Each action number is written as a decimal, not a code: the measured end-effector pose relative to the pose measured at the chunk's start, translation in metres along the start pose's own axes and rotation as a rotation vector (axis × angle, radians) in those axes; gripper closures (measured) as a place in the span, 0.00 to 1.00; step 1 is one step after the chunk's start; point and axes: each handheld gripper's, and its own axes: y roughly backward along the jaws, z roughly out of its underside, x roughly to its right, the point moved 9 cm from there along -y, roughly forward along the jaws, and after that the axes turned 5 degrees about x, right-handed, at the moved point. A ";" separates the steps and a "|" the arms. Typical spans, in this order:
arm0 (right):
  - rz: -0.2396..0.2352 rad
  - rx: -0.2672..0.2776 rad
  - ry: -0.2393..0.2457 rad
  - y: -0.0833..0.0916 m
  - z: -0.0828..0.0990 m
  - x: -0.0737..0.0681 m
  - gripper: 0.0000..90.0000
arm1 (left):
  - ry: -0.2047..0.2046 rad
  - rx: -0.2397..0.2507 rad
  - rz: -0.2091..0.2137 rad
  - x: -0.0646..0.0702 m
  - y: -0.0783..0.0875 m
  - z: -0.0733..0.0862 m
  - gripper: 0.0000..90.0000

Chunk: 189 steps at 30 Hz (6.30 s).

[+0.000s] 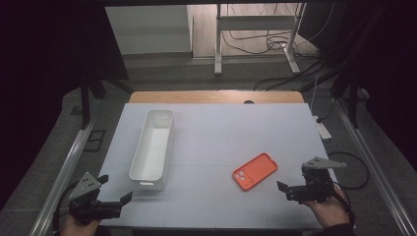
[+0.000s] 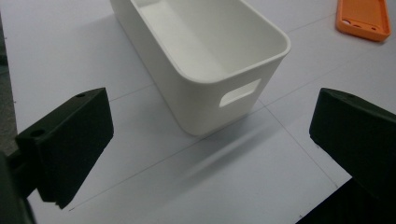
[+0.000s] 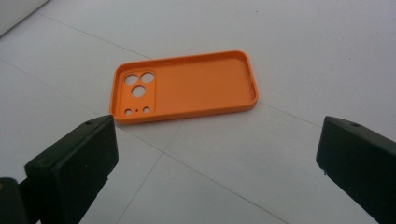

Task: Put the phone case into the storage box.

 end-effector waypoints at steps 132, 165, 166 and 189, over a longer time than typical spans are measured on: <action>-0.041 -0.354 0.076 -0.107 0.004 0.022 0.99 | -0.060 -0.014 0.018 0.006 -0.001 0.001 0.02; -0.177 -0.324 0.113 -0.077 0.013 -0.015 0.99 | -0.062 -0.017 0.014 0.006 -0.001 0.001 0.02; -0.175 -0.312 0.113 -0.081 0.009 -0.016 0.99 | -0.061 -0.016 0.014 0.006 -0.001 0.001 0.02; -0.199 -0.304 0.223 -0.141 -0.015 -0.038 0.99 | -0.043 -0.015 0.012 0.004 -0.001 0.001 0.02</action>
